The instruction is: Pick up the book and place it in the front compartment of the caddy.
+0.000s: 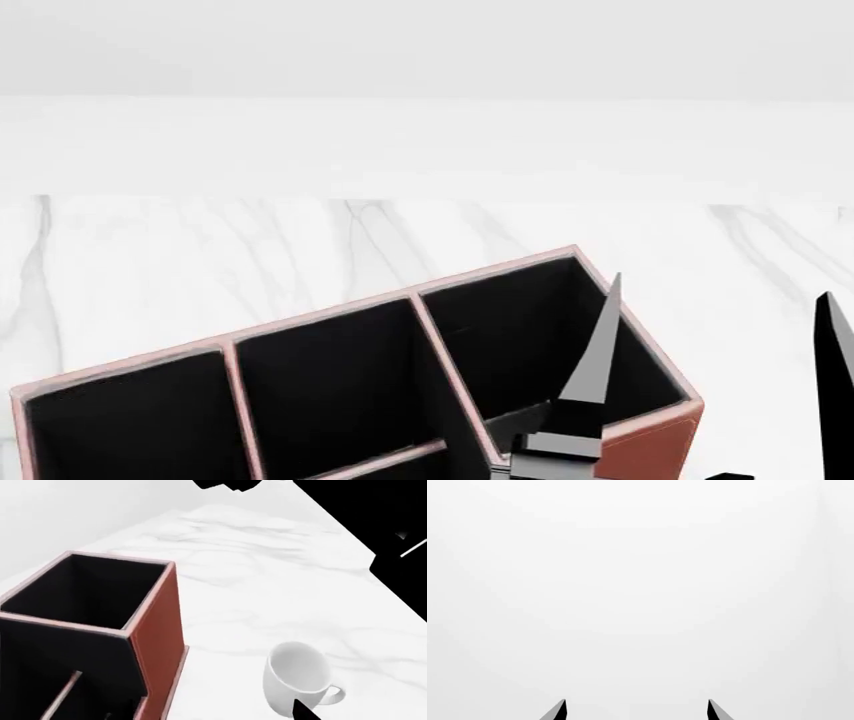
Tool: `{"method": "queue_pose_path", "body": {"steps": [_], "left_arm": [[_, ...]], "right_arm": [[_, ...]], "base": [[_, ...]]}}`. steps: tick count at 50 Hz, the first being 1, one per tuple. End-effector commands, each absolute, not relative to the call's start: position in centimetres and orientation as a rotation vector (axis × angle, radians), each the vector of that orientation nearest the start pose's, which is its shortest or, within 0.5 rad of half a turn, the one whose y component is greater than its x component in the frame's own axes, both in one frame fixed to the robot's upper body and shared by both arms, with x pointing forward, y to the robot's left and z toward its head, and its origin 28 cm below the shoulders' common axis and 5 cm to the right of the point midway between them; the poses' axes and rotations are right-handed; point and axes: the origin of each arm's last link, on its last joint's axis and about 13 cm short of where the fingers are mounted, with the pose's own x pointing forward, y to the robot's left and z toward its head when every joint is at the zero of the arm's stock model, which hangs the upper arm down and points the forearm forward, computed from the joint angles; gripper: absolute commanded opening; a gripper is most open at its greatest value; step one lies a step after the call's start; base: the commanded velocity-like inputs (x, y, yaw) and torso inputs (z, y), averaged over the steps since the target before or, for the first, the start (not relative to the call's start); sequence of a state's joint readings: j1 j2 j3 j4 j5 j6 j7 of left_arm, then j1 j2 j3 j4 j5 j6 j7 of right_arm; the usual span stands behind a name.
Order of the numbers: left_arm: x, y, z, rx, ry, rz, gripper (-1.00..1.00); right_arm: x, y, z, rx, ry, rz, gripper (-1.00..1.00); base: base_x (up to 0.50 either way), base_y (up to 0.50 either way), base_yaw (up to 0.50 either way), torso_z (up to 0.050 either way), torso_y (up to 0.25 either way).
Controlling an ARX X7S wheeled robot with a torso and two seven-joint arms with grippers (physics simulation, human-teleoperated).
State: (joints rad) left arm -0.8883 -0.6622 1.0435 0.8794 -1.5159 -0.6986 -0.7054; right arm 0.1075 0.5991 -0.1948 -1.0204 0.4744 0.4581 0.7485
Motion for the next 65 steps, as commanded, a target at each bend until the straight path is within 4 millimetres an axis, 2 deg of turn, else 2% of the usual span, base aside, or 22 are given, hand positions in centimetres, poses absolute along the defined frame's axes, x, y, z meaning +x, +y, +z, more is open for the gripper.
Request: {"method": "queue_pose_path", "body": {"steps": [1,13,48,53,65], "left_arm": [[14.5,14.6,19.1,0.212,0.369,-1.098,1.00],[14.4,14.4,18.5,0.296,0.444,-1.123,1.00],[14.5,14.1,17.6,0.399,0.571,-1.167,1.00],[14.3,13.8,17.9,0.391,0.562,-1.178,1.00],[14.2,12.6,17.2,0.387,0.586,-1.188,1.00]], "right_arm": [[15.3,-10.8,19.3,0.002,-0.502,-0.081,1.00],[15.2,-10.9,19.4,0.005,-0.505,-0.086,1.00],[15.2,-10.9,19.4,0.005,-0.507,-0.083,1.00],[15.2,-10.9,19.4,0.005,-0.506,-0.083,1.00],[15.1,-10.9,19.5,0.007,-0.509,-0.086,1.00]], "base": [[0.00,0.00,0.00,0.000,0.000],[0.00,0.00,0.00,0.000,0.000],[0.00,0.00,0.00,0.000,0.000],[0.00,0.00,0.00,0.000,0.000],[0.00,0.00,0.00,0.000,0.000]]}}
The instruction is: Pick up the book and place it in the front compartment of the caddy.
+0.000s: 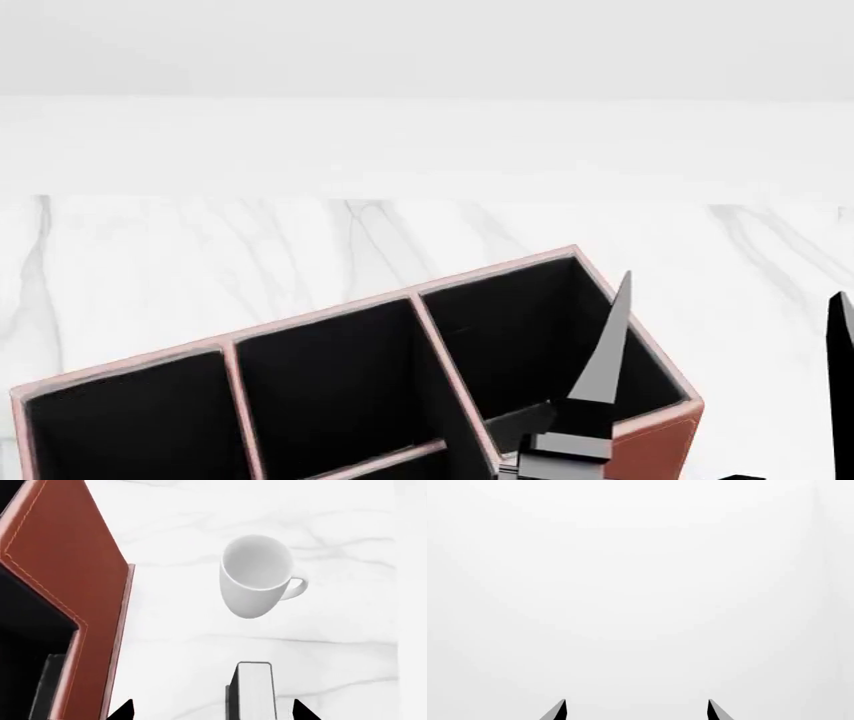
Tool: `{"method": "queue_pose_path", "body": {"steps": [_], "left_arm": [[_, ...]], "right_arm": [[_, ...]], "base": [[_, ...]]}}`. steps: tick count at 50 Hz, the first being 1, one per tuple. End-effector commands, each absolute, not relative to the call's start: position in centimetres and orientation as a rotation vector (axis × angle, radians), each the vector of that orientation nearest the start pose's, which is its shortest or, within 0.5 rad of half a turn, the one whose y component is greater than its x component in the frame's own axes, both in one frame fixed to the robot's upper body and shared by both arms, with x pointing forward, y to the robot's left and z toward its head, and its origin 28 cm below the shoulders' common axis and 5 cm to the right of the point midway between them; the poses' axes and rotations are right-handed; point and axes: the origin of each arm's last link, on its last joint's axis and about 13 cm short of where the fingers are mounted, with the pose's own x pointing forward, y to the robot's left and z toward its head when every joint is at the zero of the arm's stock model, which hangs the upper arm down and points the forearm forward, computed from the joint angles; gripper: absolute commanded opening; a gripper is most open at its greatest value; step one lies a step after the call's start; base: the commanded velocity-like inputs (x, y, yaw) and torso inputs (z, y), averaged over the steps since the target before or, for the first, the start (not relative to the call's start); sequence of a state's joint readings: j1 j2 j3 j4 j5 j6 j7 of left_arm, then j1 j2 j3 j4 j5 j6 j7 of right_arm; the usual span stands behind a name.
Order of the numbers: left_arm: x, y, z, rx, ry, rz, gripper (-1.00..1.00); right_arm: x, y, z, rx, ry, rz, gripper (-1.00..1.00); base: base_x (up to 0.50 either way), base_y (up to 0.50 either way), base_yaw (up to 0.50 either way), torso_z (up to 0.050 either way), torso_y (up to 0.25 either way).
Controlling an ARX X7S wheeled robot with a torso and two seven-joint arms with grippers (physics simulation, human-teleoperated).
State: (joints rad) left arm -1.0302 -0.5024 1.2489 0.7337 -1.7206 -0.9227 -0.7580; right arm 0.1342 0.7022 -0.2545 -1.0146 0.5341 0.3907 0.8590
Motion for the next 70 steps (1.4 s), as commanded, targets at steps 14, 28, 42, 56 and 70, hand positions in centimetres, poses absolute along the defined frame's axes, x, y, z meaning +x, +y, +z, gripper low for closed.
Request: {"method": "queue_pose_path", "body": {"steps": [14,28,42,56,70], "left_arm": [[13.9,11.6,15.2,0.386,0.699,-1.171,1.00],[13.8,10.8,13.9,0.398,0.758,-1.144,1.00],[13.1,10.3,12.1,0.432,0.825,-1.160,1.00],[12.3,10.5,11.2,0.468,0.874,-1.187,1.00],[12.4,10.8,11.0,0.504,0.866,-1.186,-1.00]], "right_arm": [[15.1,-10.9,19.5,0.011,-0.510,-0.084,1.00],[15.1,-11.0,19.6,0.020,-0.517,-0.084,1.00],[15.0,-11.1,19.8,0.022,-0.521,-0.084,1.00],[14.9,-11.1,19.9,0.020,-0.524,-0.086,1.00],[14.8,-11.1,19.9,0.019,-0.525,-0.085,1.00]], "base": [[0.00,0.00,0.00,0.000,0.000],[0.00,0.00,0.00,0.000,0.000],[0.00,0.00,0.00,0.000,0.000],[0.00,0.00,0.00,0.000,0.000],[0.00,0.00,0.00,0.000,0.000]]}}
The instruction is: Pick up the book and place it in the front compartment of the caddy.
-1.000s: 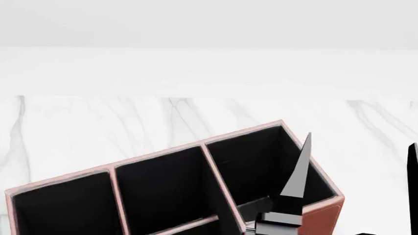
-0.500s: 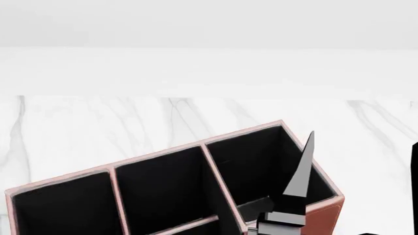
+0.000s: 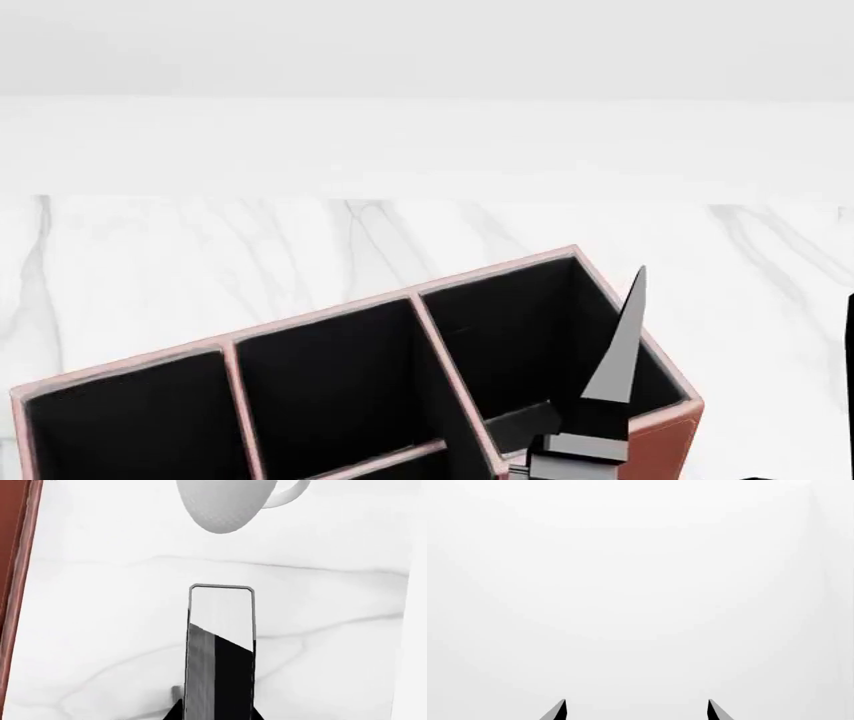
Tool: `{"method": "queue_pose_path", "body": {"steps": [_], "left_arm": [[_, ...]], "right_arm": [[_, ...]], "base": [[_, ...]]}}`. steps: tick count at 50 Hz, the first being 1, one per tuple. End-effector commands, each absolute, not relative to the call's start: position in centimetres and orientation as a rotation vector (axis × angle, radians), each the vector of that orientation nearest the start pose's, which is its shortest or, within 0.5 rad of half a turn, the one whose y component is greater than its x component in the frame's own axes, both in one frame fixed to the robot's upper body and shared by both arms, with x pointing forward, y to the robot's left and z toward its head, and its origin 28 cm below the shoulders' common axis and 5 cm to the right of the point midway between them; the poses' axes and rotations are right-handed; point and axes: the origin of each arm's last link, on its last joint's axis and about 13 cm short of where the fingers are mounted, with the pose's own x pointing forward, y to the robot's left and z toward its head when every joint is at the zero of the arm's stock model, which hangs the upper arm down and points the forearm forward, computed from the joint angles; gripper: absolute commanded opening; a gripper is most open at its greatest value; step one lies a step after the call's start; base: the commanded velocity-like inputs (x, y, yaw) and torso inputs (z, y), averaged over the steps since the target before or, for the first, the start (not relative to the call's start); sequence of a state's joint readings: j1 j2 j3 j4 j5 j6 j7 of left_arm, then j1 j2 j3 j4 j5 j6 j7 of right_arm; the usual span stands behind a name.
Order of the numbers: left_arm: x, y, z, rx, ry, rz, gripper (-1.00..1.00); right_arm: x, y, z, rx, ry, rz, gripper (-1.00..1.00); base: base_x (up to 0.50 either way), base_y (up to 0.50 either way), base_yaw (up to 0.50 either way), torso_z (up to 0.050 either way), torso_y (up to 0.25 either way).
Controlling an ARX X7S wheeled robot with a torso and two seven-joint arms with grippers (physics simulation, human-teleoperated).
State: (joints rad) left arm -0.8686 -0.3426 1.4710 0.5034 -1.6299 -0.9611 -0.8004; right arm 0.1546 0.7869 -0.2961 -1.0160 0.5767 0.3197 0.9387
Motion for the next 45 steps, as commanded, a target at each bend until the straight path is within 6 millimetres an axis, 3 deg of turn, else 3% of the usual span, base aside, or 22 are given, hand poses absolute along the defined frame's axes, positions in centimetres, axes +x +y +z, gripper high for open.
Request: {"method": "queue_pose_path", "body": {"steps": [1,14,32,45], "left_arm": [[12.4,10.8,11.1,0.508,0.864,-1.186,-1.00],[12.6,11.5,12.0,0.535,0.809,-1.180,-1.00],[13.3,14.6,16.0,0.407,0.656,-1.077,-1.00],[14.0,16.2,16.8,0.404,0.640,-1.013,-1.00]], "right_arm": [[14.8,-11.1,19.9,0.019,-0.524,-0.085,1.00],[14.8,-11.1,19.9,0.022,-0.524,-0.086,1.00],[14.7,-11.3,20.0,0.025,-0.531,-0.094,1.00],[14.6,-11.3,20.2,0.026,-0.535,-0.093,1.00]], "base": [[0.00,0.00,0.00,0.000,0.000],[0.00,0.00,0.00,0.000,0.000],[0.00,0.00,0.00,0.000,0.000],[0.00,0.00,0.00,0.000,0.000]]}}
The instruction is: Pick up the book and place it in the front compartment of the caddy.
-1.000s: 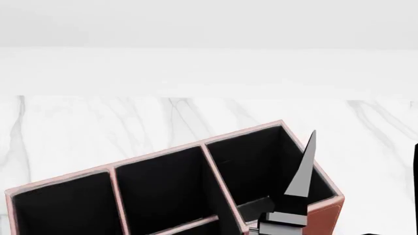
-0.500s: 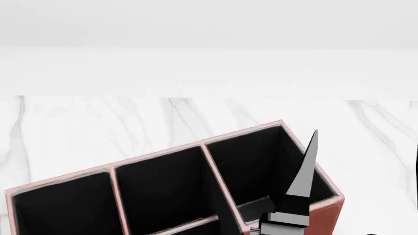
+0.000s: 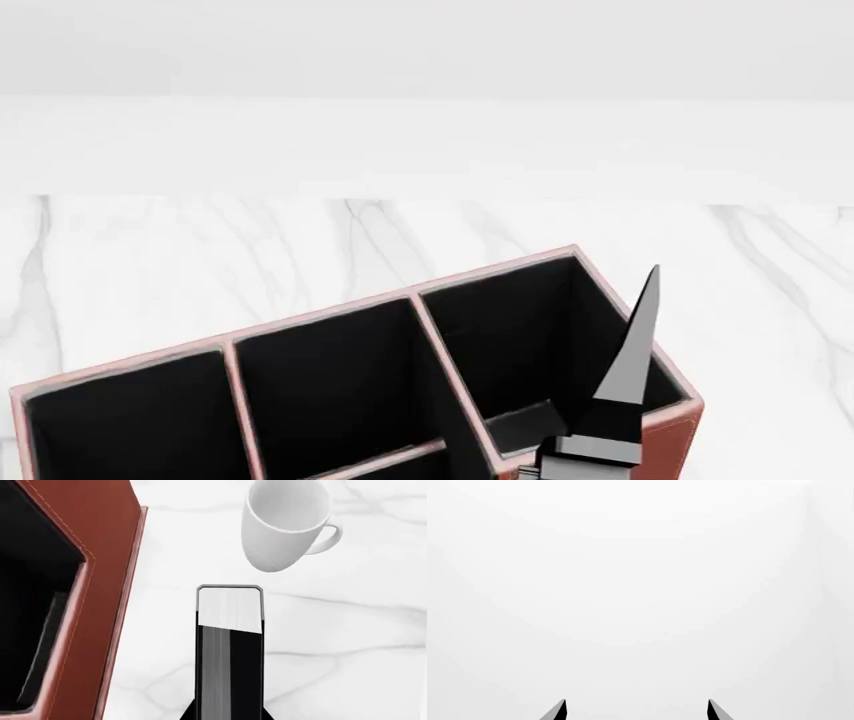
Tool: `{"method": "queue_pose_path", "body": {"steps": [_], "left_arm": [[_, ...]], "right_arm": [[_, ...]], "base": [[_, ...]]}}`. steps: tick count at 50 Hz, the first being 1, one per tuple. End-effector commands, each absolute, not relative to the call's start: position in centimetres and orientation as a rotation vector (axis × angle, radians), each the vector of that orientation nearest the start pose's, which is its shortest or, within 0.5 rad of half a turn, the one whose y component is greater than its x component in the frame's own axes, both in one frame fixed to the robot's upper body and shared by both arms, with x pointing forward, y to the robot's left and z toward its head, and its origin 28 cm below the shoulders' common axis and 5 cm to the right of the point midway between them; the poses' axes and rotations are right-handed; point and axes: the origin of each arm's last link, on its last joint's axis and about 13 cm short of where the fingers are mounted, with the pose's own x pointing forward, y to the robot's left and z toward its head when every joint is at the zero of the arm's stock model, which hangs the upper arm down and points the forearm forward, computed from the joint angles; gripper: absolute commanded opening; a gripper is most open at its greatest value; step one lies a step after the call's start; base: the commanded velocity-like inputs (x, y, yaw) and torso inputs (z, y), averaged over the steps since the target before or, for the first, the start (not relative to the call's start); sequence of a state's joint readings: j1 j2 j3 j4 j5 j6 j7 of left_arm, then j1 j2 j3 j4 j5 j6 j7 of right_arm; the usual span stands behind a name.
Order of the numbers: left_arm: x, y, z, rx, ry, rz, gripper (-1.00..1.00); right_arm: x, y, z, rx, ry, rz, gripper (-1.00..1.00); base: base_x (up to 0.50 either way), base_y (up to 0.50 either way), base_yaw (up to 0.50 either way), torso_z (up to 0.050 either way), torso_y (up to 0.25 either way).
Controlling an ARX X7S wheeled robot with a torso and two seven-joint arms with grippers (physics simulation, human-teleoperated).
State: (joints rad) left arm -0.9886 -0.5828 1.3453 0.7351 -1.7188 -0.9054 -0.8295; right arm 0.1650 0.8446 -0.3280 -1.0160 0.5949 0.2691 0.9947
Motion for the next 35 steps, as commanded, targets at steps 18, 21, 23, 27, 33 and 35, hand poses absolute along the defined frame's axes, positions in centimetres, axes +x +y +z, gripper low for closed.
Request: {"method": "queue_pose_path", "body": {"steps": [18,21,23,27,33,35], "left_arm": [[16.5,18.3,20.0,0.444,0.587,-0.905,-1.00],[16.8,18.7,20.5,0.449,0.580,-0.891,-1.00],[17.1,18.8,21.0,0.454,0.573,-0.885,-1.00],[17.5,19.0,22.2,0.473,0.558,-0.882,-1.00],[17.8,19.0,23.7,0.525,0.555,-0.915,-1.00],[17.8,19.0,23.7,0.525,0.555,-0.915,-1.00]], "right_arm": [[14.5,-11.2,20.2,0.025,-0.538,-0.090,1.00],[14.5,-11.3,20.3,0.026,-0.540,-0.091,1.00],[14.4,-11.3,20.3,0.026,-0.541,-0.093,1.00],[14.4,-11.2,20.3,0.025,-0.540,-0.089,1.00],[14.4,-11.2,20.4,0.023,-0.542,-0.088,1.00],[14.4,-11.2,20.4,0.023,-0.542,-0.088,1.00]], "base": [[0.00,0.00,0.00,0.000,0.001],[0.00,0.00,0.00,0.000,0.000],[0.00,0.00,0.00,0.000,0.000],[0.00,0.00,0.00,0.000,0.000],[0.00,0.00,0.00,0.000,0.002],[0.00,0.00,0.00,0.000,0.000]]}}
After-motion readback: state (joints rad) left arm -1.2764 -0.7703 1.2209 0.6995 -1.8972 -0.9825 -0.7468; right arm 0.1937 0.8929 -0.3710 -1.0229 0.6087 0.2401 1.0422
